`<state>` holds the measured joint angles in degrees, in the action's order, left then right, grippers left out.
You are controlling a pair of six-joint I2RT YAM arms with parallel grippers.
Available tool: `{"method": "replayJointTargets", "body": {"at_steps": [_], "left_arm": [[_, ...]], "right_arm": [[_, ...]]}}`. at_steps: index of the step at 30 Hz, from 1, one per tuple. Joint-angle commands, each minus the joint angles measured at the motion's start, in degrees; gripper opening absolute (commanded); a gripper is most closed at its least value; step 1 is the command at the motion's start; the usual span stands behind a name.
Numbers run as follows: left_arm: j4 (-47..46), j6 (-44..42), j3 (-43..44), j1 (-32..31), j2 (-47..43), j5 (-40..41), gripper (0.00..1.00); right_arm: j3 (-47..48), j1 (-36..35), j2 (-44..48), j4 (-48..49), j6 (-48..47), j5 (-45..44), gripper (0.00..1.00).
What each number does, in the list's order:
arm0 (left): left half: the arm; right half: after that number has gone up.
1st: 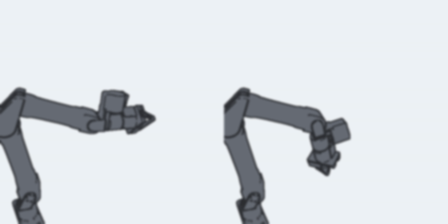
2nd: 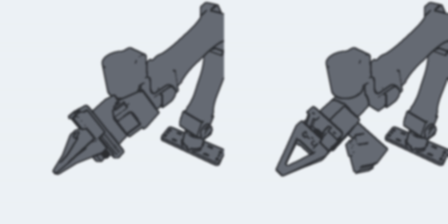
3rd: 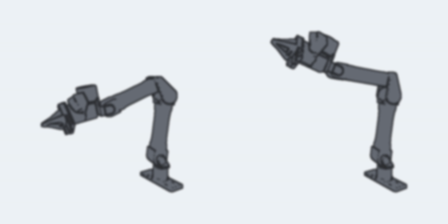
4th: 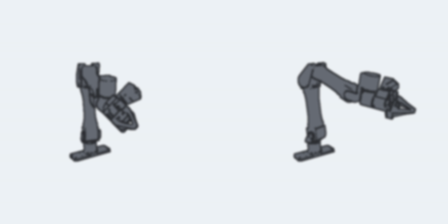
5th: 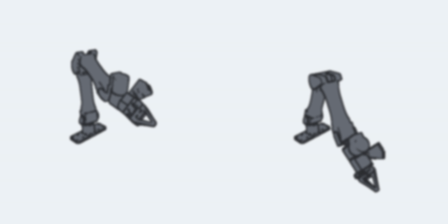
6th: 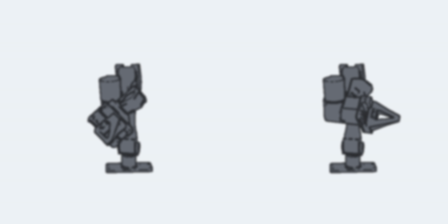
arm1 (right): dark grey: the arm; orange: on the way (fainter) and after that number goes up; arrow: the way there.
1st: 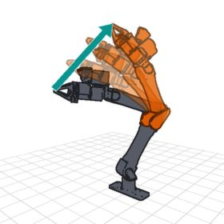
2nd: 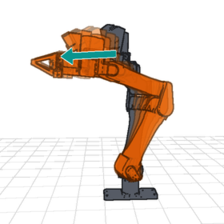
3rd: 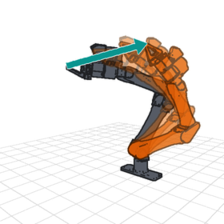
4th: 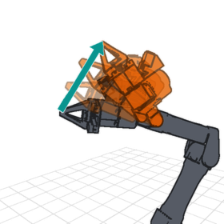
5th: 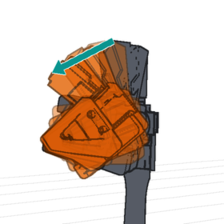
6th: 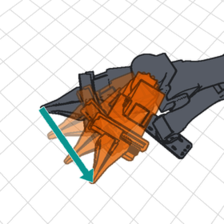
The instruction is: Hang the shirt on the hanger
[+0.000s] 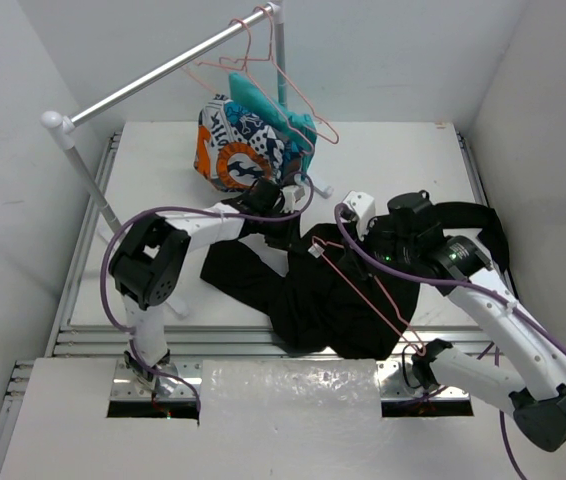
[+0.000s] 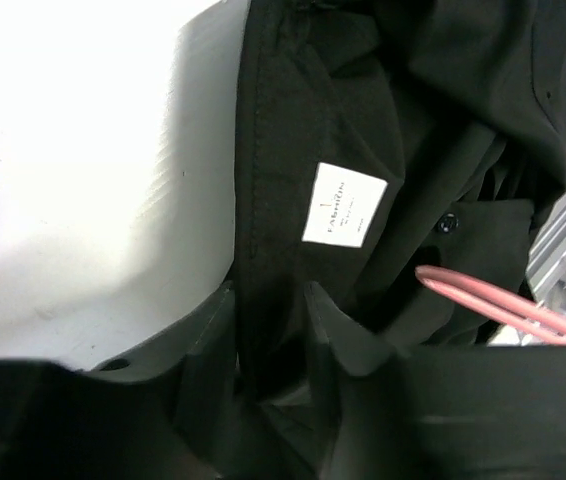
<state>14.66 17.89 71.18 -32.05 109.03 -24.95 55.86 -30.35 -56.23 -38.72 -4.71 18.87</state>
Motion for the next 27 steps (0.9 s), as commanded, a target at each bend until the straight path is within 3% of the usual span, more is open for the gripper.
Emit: {"method": "replayJointTargets", "body": {"at_steps": [1,3,7,11,15,22,25,27], "left_arm": [[0.20,-1.10,1.95,0.68,1.36,-2.11,0.21],[0.46,-1.36,2.30,0.76,1.10,-2.47,0.00],[3.00,-7.59,5.81,0.68,-2.23,-4.23,0.00],[5.99,-23.37,8.89,0.50,-7.68,-5.81,0.00],[9.07,-33.87,8.36,0.50,-12.43,-11.33,0.00],[15.21,-46.00,11.61,0.41,-13.23,-23.73,0.00],[19.96,-55.12,14.60,0.33,-13.32,-25.06,0.00],[21.29,-56.91,17.23,0.41,-13.32,-24.01,0.00]], "right_arm": [[2.15,0.20,0.15,1.45,-0.91,2.13,0.00],[2.33,0.20,-0.29,0.93,-1.18,2.92,0.00],[4.08,0.20,-1.60,-1.79,-2.58,6.16,0.00],[6.02,0.20,-4.15,-5.13,-5.13,6.27,0.00],[8.03,0.29,-6.17,-5.67,-6.89,7.75,0.00],[11.11,0.11,-8.72,-2.59,-11.36,10.75,0.00],[12.26,0.20,-8.81,-1.80,-13.48,13.28,0.00],[12.70,0.20,-9.07,-1.01,-13.66,17.13,0.00]]}}
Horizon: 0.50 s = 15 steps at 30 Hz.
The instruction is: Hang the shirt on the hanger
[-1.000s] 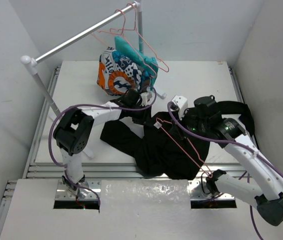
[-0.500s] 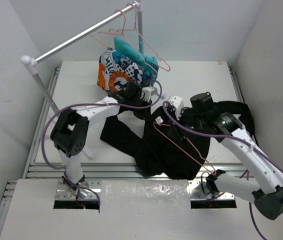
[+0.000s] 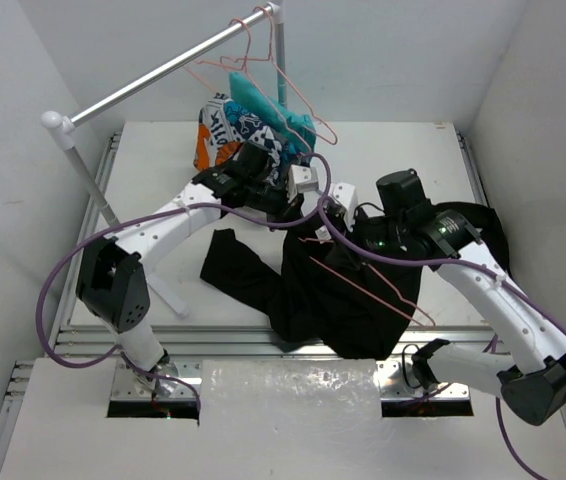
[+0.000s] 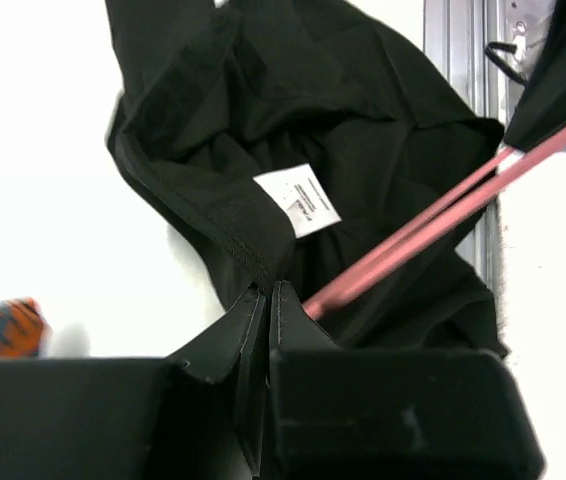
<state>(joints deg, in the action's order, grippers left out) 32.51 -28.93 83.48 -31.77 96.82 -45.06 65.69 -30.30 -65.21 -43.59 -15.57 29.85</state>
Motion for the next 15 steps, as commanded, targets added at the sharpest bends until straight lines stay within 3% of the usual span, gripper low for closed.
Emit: {"method": "replayJointTargets", "body": {"at_steps": [1,7,15], "left_arm": [[3.87,-11.14,5.98,0.13,-0.84,-3.90,0.00],[10.54,-16.23,17.40,-0.40,0.22,-8.46,0.00],[16.97,-20.03,24.97,-0.49,-0.31,-21.37,0.00]], "right_arm": [[2.95,0.16,-0.61,4.13,-2.36,7.49,0.00],[2.26,0.07,-2.82,7.20,-0.60,13.84,0.00],[0.49,0.16,-3.26,22.93,6.25,15.95,0.00]]}}
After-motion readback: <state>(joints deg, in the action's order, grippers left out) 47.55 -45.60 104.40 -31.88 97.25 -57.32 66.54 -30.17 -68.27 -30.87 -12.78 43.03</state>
